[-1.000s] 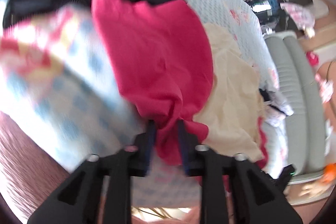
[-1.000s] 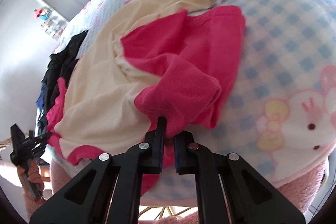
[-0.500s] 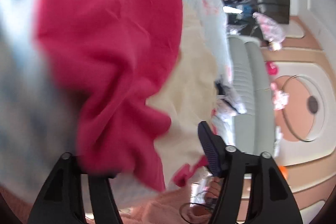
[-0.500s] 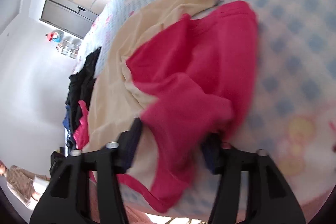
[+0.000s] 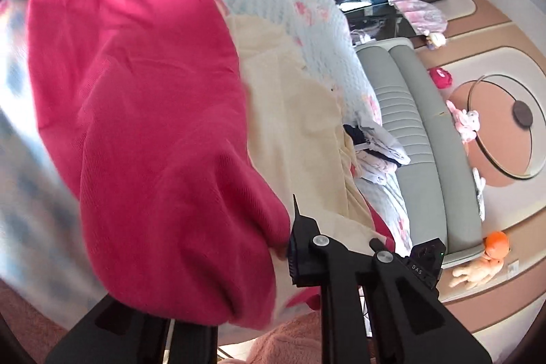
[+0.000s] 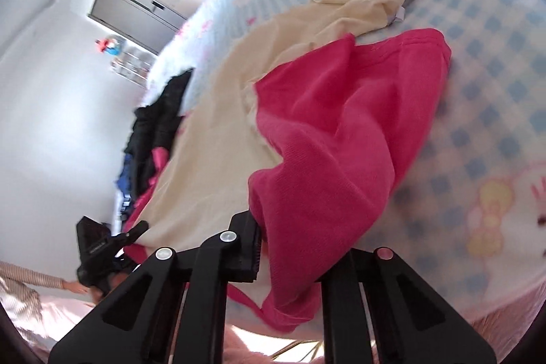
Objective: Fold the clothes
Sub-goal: 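Lift the shirt edge with both grippers and fold it over the body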
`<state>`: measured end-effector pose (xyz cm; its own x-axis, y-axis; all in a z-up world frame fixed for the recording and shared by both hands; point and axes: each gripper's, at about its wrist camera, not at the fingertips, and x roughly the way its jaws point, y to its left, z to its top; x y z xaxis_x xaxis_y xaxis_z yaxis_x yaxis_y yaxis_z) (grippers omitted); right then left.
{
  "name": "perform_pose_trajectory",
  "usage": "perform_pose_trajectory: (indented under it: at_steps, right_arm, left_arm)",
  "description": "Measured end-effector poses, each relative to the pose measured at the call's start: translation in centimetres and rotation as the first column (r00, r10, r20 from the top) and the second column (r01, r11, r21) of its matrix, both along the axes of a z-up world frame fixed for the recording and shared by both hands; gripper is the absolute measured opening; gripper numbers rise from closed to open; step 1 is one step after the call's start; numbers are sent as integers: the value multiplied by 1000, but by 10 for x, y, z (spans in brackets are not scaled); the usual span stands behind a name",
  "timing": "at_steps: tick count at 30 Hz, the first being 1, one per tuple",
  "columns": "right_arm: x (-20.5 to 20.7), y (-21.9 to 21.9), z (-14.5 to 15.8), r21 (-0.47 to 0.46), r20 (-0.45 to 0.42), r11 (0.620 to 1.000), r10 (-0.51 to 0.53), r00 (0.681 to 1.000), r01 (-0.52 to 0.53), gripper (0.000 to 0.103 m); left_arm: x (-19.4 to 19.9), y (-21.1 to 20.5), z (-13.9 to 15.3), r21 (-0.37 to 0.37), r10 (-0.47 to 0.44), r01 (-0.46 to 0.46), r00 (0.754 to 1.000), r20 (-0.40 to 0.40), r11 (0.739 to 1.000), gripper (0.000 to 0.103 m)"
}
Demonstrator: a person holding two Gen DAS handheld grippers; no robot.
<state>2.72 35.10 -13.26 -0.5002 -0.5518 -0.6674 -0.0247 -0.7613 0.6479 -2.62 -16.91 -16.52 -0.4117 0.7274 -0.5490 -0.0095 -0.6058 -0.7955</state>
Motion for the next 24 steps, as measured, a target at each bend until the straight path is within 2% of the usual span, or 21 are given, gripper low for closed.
perform_pose_trajectory:
  at_steps: [1, 2, 3, 4, 7, 8, 9, 10, 11, 13, 16, 18, 20, 22, 24]
  right_arm:
    - [2, 1, -2, 10, 0, 1000, 3, 1000, -3, 12]
    - [0, 2, -7, 26, 11, 1000, 4, 1000, -4, 14]
    - [-4, 2, -12, 36, 31, 999, 3, 1000, -4, 18]
    - [-7, 4, -18, 38, 48, 999, -5, 999, 3, 23]
    - [-19, 8, -38, 26, 93, 999, -40, 995, 38, 39]
    - [-22, 7, -43, 20, 108, 999, -44, 993, 42, 39]
    - [-25, 4, -48, 15, 120, 999, -39, 992, 38, 36]
    - [-26, -1, -50, 10, 122, 1000, -19, 992, 18, 22]
    - [-25, -6, -47, 15, 108, 1000, 4, 994, -6, 14]
    - [-24, -16, -33, 40, 57, 998, 44, 997, -46, 10]
    - [-15, -14, 6, -19, -43, 996, 84, 996, -85, 8]
    - [-8, -13, 29, -26, -95, 995, 96, 991, -99, 8]
    - [-3, -9, 35, -32, -92, 996, 78, 993, -82, 8]
    - [-2, -10, 25, -23, -45, 998, 54, 998, -55, 8]
    - [-16, -18, 3, 35, 37, 999, 37, 999, -39, 8]
  left_arm:
    - [-3, -2, -4, 10, -10, 10, 1000, 10, 1000, 20]
    - [-8, -4, -13, 21, -8, 7, 999, 50, 1000, 30]
    - [-12, -7, -23, 15, 5, -6, 996, 92, 1000, 34]
    - [-11, -6, -26, -3, 1, 0, 995, 97, 1000, 39]
    - [-8, -4, -34, -60, -14, 21, 994, 108, 998, 38]
    - [-7, -3, -37, -79, -19, 28, 994, 111, 996, 35]
    - [-6, -3, -40, -98, -24, 35, 993, 115, 995, 30]
    - [-2, -3, -37, -106, -32, 43, 995, 99, 993, 15]
    - [2, -1, -29, -116, -31, 38, 997, 66, 993, 14]
    - [9, 0, -12, -94, -25, 25, 1000, 7, 995, 13]
    - [22, -7, 21, -42, -28, 26, 998, -54, 999, 12]
    - [29, -10, 39, -24, -32, 30, 996, -85, 999, 12]
    - [31, -8, 43, -49, -53, 50, 996, -65, 998, 12]
    - [22, -10, 25, -80, -74, 74, 997, 7, 994, 13]
    - [8, -11, 4, -94, -94, 102, 991, 94, 990, 13]
